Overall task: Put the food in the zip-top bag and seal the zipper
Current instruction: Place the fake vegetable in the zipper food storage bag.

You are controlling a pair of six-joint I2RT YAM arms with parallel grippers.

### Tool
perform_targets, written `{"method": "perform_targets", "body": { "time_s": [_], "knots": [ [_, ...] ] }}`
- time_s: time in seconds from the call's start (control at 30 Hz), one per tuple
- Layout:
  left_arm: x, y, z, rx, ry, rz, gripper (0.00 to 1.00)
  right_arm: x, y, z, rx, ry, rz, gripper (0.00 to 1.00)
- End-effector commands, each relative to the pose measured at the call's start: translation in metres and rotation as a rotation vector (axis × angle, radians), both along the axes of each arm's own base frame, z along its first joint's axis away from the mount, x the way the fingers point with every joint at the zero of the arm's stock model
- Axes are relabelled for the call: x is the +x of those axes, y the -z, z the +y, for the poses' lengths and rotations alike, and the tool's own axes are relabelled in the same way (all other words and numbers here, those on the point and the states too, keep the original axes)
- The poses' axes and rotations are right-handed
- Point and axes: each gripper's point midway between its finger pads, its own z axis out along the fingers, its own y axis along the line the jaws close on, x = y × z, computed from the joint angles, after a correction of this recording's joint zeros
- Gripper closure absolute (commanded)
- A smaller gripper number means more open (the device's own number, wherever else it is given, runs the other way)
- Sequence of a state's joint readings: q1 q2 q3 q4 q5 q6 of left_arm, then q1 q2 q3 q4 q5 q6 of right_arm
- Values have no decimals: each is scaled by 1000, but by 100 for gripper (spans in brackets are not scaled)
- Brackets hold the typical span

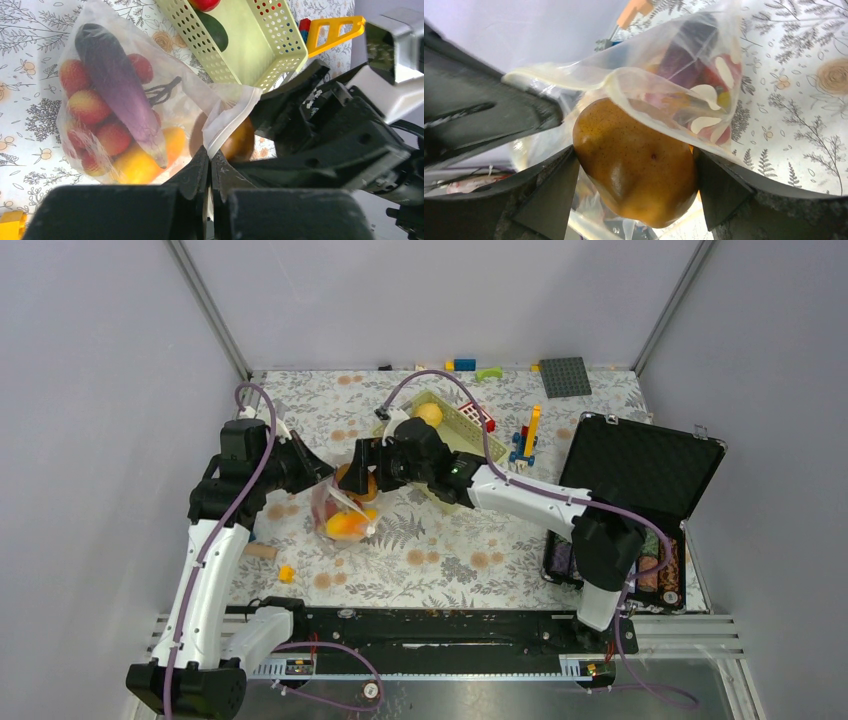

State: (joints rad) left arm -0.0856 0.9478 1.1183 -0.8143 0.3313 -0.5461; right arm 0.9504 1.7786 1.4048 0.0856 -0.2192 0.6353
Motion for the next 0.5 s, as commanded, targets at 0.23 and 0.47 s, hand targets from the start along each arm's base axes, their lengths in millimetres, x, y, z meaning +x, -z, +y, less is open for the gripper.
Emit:
{"method": "perform_targets", "body": {
  "time_s": [0.23,0.47],
  "knots": [
    [1,-24,-9,-37,62,-108,100,8,-1,10,-71,108,12,27],
    [1,-24,-7,-31,47,-112,100,2,-4,8,-118,101,-22,0]
  ]
}}
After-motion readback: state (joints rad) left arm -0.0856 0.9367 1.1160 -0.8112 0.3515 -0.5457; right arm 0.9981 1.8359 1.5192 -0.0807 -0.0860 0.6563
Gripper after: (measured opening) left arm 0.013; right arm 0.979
